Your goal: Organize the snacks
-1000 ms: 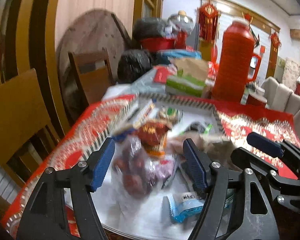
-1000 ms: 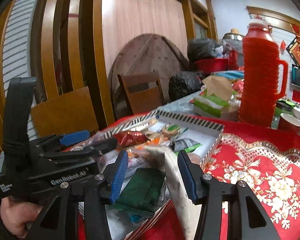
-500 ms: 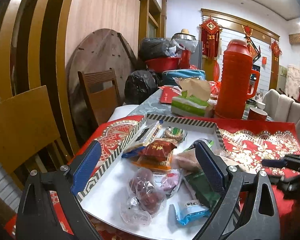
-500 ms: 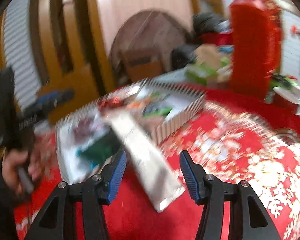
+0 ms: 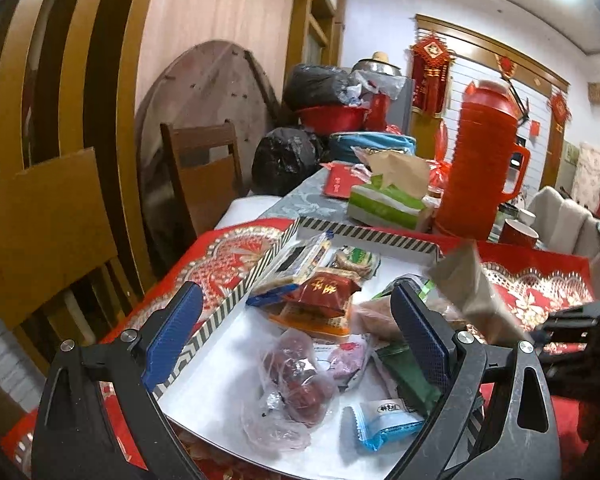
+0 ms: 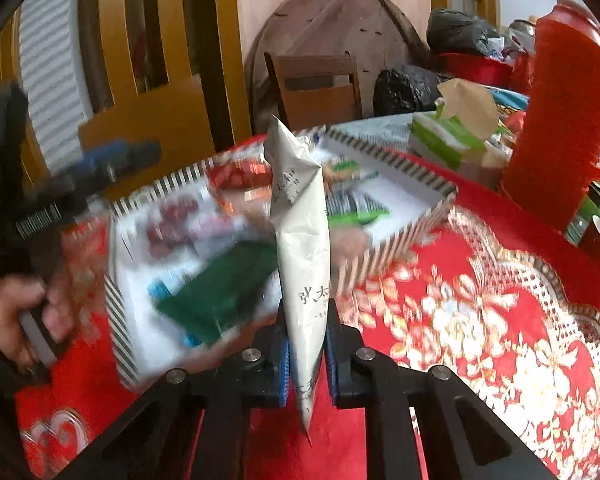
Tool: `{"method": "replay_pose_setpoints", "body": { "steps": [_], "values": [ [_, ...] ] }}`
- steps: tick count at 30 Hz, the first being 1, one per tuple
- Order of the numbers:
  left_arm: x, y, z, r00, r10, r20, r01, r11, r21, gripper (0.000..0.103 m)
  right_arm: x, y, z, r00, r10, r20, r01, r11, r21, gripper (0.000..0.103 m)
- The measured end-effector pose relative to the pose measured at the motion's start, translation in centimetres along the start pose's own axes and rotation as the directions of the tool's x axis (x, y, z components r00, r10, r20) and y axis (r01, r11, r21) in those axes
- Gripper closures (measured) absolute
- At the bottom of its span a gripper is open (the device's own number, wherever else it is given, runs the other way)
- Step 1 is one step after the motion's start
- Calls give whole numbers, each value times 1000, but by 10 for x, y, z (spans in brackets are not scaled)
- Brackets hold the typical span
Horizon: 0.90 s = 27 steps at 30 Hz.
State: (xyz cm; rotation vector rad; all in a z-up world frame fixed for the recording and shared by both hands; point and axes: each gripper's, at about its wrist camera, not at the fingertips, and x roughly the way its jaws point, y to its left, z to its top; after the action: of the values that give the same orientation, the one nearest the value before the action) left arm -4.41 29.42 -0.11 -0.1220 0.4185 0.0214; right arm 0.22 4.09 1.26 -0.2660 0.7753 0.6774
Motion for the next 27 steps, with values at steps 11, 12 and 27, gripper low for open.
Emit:
{"method": "replay_pose_setpoints", "body": {
  "steps": [11,12,27],
  "values": [
    [0,-7,-2,1000,-22,-14,23,999,30,8,44,2,85,999,-47,4,46,983,178,79],
    [-2,-10,-3,999,-31,-11,31,999,42,8,43,1,85,998,-57,12,54,979,199,77],
    [-1,-24,-1,989,-16,-145,33,992,120,4,-50,64,-41,944,-23,330,-53,974,222,54]
  ]
}}
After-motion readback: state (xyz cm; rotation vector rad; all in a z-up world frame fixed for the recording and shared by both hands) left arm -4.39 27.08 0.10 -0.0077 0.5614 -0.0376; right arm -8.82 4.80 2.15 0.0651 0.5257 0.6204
